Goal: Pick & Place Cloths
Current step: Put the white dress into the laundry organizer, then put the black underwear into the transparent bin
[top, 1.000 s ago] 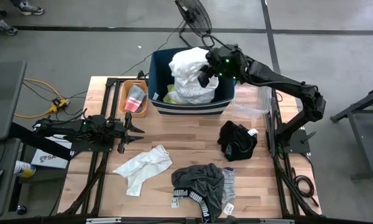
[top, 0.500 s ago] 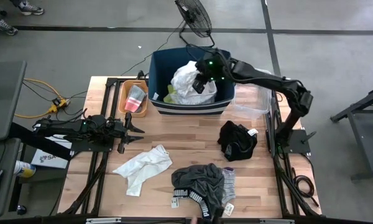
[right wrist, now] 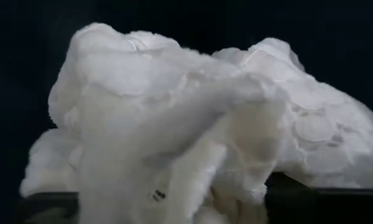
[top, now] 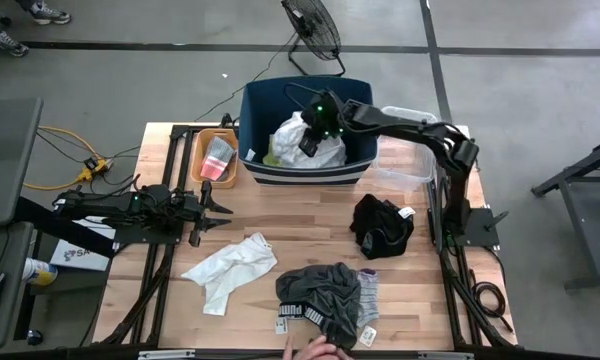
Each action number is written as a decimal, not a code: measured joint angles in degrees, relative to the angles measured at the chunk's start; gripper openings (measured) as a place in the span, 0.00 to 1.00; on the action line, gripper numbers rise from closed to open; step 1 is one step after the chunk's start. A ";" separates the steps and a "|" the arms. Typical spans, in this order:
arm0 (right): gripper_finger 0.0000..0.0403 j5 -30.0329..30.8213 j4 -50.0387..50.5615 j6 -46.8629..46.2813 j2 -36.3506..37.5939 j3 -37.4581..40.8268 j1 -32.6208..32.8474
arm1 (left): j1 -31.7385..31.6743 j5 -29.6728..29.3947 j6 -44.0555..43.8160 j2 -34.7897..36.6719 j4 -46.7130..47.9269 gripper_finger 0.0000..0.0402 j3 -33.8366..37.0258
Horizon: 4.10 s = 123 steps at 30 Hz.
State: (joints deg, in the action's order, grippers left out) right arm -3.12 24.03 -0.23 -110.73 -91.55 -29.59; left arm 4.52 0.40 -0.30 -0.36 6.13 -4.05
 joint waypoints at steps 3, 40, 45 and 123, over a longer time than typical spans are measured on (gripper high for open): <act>0.14 -0.15 -0.09 -0.13 -1.54 0.00 -0.19 | 0.00 0.00 0.00 0.01 0.01 0.28 0.00; 0.73 3.49 -1.60 -10.68 1.97 0.11 1.62 | 0.01 0.01 0.00 0.01 0.00 0.28 0.00; 0.87 5.11 -1.50 -10.71 6.04 0.11 2.33 | 0.02 0.01 0.00 0.00 0.00 0.28 0.00; 0.98 17.15 27.75 -73.53 41.00 49.01 44.54 | 0.02 0.01 0.00 0.02 0.00 0.28 0.00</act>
State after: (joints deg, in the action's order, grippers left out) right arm 14.03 51.78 -73.76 -69.73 -42.54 14.95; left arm 4.54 0.40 -0.30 -0.34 6.13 -4.05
